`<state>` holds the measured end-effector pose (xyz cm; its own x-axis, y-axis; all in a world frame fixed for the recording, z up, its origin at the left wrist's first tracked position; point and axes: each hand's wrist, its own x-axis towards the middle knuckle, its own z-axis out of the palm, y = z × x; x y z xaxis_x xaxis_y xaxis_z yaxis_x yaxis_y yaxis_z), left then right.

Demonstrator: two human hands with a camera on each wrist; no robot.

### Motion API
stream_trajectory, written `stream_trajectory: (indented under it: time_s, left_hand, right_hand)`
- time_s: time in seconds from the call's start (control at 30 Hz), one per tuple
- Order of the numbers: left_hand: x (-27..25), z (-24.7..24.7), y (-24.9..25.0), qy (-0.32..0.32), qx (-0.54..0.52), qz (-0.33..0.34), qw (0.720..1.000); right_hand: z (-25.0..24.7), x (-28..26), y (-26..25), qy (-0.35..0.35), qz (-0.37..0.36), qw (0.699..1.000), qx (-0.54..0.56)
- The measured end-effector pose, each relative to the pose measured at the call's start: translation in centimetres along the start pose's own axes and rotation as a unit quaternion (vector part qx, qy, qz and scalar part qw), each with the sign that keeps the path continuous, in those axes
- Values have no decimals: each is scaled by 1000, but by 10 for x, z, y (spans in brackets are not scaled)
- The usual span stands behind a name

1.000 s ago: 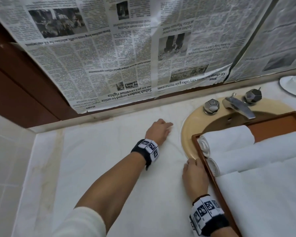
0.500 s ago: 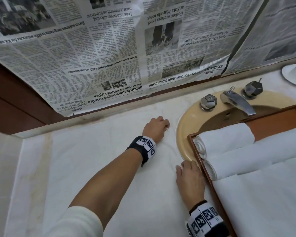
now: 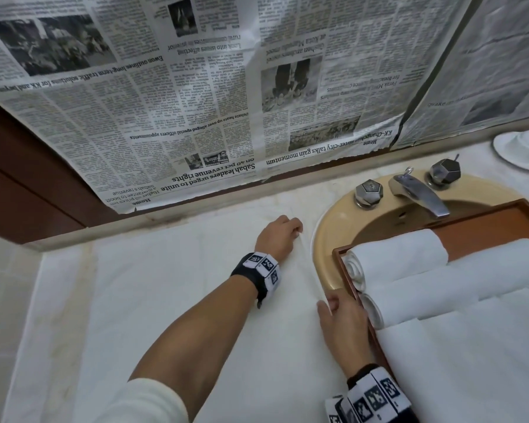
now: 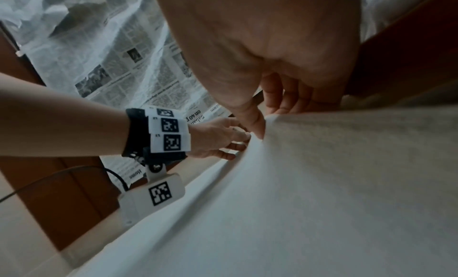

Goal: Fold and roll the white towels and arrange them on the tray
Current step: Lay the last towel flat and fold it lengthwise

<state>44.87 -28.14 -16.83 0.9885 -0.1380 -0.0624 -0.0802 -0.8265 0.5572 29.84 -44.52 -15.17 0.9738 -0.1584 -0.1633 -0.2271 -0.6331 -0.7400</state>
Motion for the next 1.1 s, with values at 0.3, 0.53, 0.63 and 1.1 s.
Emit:
stream_trajectory:
  time_s: [0.3,0.53,0.63,1.1]
  left_hand:
    - [5,-18,28,60,-123,-12,990]
    - [-54,-65,-20,180,-208,-23,961]
    - [-89,-97,-56,220,-223,-38,949]
    - [-234,-161,-252,292,-186,-190,919]
  right_hand:
    - [-33,-11,-31,82,-21,996,10]
    - [-21,-45,-82,42,-122,992,12]
    - [1,-64,-114,4,-159,987,18]
    - [185,-141,-213,-214,-197,956,-42]
